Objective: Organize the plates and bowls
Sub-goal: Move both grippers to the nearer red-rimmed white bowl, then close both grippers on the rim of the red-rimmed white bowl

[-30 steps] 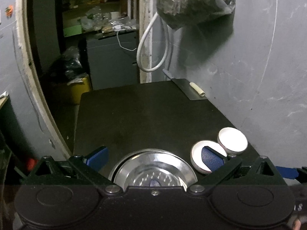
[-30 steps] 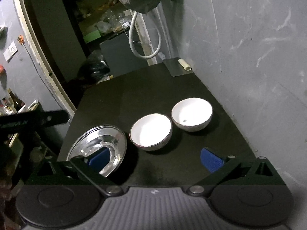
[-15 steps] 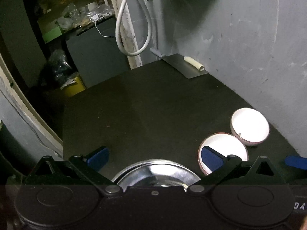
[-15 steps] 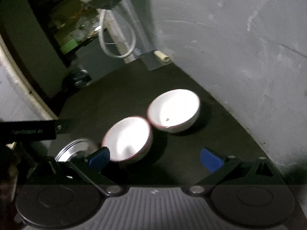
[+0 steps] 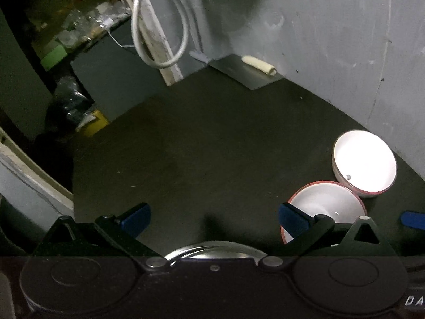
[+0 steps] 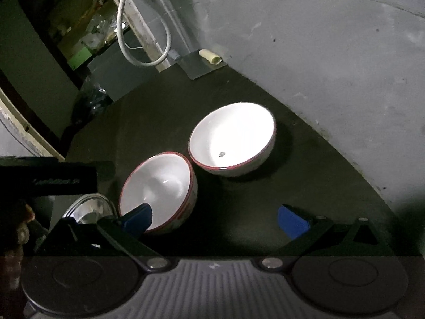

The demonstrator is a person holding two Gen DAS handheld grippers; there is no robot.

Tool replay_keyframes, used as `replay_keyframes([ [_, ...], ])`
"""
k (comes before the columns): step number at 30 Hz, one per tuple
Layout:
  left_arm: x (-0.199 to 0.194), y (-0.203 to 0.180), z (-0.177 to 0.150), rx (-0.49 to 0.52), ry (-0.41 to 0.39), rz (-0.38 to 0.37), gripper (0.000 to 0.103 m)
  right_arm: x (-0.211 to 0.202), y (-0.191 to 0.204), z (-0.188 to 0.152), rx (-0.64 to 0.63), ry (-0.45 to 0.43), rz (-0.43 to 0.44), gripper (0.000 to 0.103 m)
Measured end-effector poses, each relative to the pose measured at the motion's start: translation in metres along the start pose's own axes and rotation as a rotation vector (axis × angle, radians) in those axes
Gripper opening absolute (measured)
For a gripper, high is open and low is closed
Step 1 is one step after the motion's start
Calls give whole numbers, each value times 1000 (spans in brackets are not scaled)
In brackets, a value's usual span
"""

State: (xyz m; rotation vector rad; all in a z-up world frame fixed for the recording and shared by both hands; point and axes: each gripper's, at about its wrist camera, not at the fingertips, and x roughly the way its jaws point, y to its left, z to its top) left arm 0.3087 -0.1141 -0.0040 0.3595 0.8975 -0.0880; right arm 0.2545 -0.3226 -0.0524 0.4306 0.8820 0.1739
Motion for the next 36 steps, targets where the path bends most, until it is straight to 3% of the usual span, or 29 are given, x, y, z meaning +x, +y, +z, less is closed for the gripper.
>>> replay_keyframes([
  [6,16,-6,5,28,31,-29,102,4,5,2,-23,-8,17,102],
  [12,20,-13,5,70,35,-46,100,5,8,2,-47,-7,26,95],
  [19,21,-20,4,80,45,-100,95,3,10,-1,-74,-9,51,79],
  [24,22,-24,1,66,80,-152,76,2,9,-2,-88,-5,89,67],
  [31,19,-28,-2,52,105,-211,32,5,4,2,-74,20,160,46],
  [36,13,-35,-6,66,104,-233,19,9,2,2,-66,33,211,35],
])
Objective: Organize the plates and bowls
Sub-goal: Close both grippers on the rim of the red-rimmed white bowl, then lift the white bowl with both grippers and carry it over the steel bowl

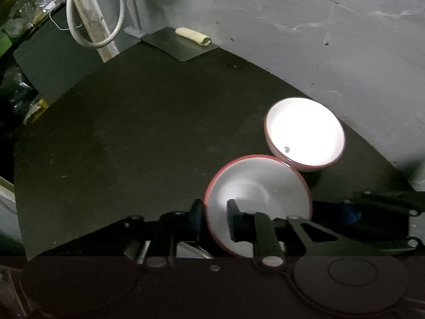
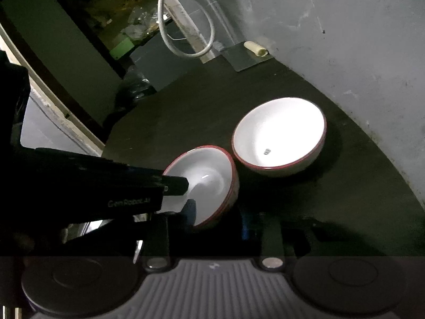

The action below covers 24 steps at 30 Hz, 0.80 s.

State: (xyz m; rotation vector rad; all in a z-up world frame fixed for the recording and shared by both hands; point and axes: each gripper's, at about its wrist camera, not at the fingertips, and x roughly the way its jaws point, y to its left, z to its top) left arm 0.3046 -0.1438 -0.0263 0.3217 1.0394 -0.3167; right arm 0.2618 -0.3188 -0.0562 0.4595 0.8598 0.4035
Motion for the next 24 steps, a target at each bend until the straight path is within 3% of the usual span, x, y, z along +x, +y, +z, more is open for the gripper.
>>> replay_keyframes([
  [8,-11,6,-6,-73,-28,-44,16,-5,-2,-3,-15,10,-12,25],
  [15,-14,-3,-15,-106,-24,-39,16,-19,-4,-10,-19,21,-3,25],
  [20,-18,-9,-18,-123,-25,-58,8,-31,-9,-16,-8,23,-12,24],
  [24,-25,-16,-18,-125,-37,-65,7,-41,-11,-18,-4,12,-16,24],
])
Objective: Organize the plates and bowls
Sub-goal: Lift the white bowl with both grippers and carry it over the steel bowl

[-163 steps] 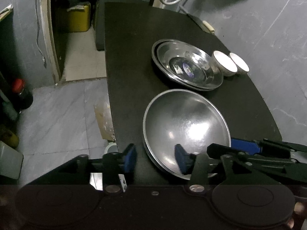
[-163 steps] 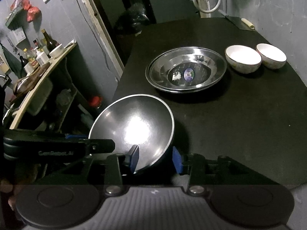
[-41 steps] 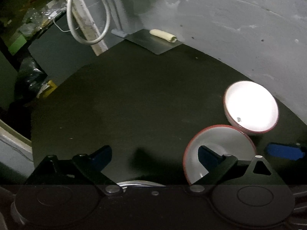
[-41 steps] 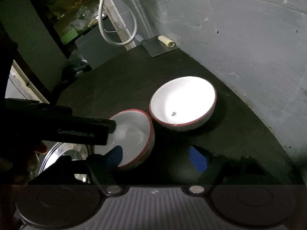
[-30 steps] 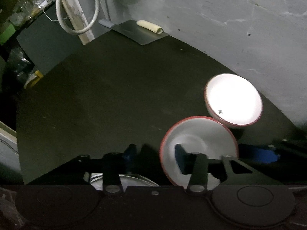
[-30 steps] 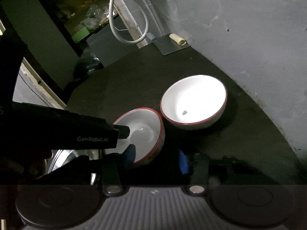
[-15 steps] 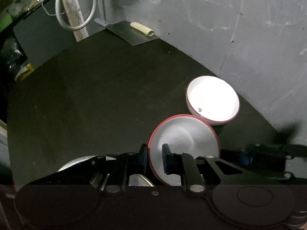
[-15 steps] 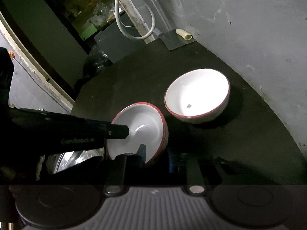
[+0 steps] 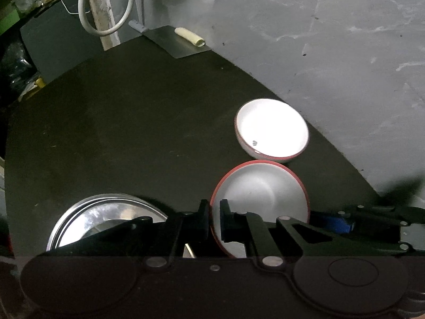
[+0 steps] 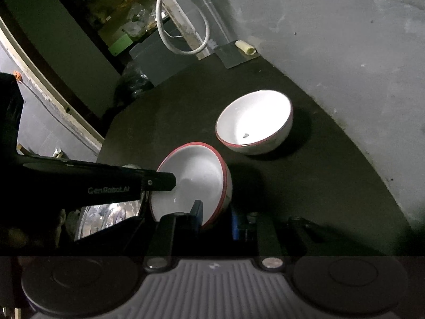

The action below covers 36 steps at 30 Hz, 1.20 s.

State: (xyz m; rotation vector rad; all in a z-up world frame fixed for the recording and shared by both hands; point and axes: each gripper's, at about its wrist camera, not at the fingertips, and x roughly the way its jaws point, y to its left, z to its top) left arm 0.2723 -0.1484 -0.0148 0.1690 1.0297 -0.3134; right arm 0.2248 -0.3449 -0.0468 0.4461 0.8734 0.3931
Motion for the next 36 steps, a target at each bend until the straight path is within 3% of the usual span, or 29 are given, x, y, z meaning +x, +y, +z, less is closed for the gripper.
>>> replay_keyframes([
  [16,-52,1,-9,-87,-113,-4,7,-44,19,8,-38,-81,39,24],
  [25,-92,16,-33,-151,-196,-22,7,-69,59,4,-128,-138,34,24],
  [36,-126,41,-72,-191,-255,-37,7,-82,108,-21,-213,-141,27,24],
])
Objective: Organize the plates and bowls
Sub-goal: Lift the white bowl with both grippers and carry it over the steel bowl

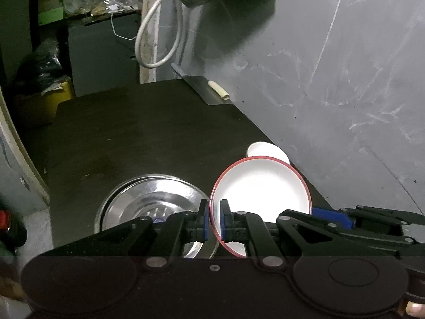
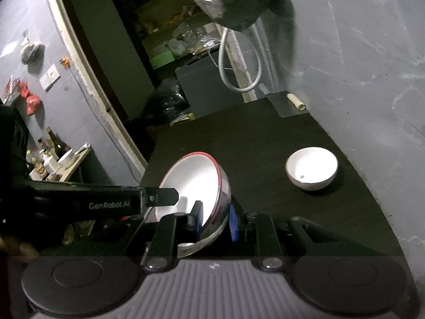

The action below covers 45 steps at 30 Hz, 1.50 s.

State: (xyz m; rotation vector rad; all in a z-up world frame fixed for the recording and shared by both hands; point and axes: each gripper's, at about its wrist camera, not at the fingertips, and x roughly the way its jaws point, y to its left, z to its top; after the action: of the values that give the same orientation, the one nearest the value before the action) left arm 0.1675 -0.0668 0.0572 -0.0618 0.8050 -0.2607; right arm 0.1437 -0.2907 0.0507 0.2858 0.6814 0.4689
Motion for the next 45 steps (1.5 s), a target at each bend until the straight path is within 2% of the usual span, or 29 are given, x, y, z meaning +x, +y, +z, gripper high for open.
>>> replay_keyframes([
  [15,-40,37,-35,-72,-47,-9,7,-6,57,-18,-70,28,1,24],
  [32,-77,79,-89,-92,-19,-7,8,-3,109,-62,-49,89,8,24],
  [45,-75,90,-114,-112,18,-12,8,4,123,-84,-39,164,-13,24],
])
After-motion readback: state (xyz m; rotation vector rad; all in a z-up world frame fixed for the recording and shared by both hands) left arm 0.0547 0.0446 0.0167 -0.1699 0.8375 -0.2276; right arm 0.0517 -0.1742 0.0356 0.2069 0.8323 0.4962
